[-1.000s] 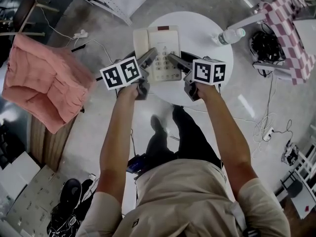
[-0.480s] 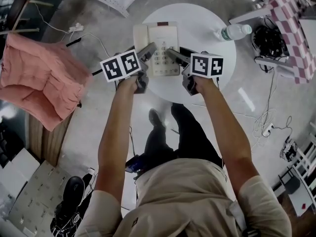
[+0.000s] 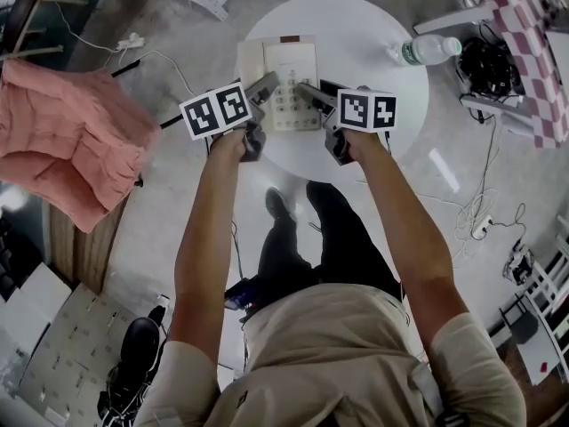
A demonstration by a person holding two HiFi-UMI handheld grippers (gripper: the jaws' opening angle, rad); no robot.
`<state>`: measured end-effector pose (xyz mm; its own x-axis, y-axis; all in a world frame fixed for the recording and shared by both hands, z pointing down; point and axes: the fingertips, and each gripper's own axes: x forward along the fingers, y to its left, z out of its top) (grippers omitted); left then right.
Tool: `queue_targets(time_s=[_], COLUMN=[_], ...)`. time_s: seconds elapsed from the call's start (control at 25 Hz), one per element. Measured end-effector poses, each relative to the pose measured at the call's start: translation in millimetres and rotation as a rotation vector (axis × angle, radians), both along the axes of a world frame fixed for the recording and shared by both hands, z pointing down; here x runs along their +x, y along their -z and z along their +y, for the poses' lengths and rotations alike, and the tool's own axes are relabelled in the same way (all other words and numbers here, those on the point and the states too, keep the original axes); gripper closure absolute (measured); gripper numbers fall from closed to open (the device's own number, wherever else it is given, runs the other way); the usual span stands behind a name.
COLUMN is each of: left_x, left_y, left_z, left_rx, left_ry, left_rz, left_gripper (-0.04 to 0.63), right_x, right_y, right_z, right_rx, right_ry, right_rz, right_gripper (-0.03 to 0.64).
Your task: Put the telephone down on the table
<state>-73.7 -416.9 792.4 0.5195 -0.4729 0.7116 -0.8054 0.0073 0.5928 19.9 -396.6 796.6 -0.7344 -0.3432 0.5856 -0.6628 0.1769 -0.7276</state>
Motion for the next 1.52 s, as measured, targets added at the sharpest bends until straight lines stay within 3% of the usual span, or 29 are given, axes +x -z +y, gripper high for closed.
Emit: queue_targets(time_s=[0.4, 0.8, 1.2, 1.52], left_x=[-1, 2, 2, -8], left_y=[-19, -31, -28, -19], left_z=[2, 2, 2, 12], left_rx=[-0.013, 0.066, 0.113, 0.115], left_ry=[0.004, -0.054, -0.031, -0.075], left_rz=[-0.002, -0.015, 0.031, -0.061], left_gripper=[0.255, 0.258, 0.256, 0.256], right_x=[-1, -1, 2, 2], right_y=[-18, -31, -30, -26], right_z=[2, 2, 2, 3], right_rx=[-0.02, 0.012, 0.023, 0.029], right_ry=[0.022, 0.08, 0.057, 0.048], right_rz=[0.016, 0.085, 0.095, 0.158], right_gripper=[0.419, 0.419, 0.413, 0.42])
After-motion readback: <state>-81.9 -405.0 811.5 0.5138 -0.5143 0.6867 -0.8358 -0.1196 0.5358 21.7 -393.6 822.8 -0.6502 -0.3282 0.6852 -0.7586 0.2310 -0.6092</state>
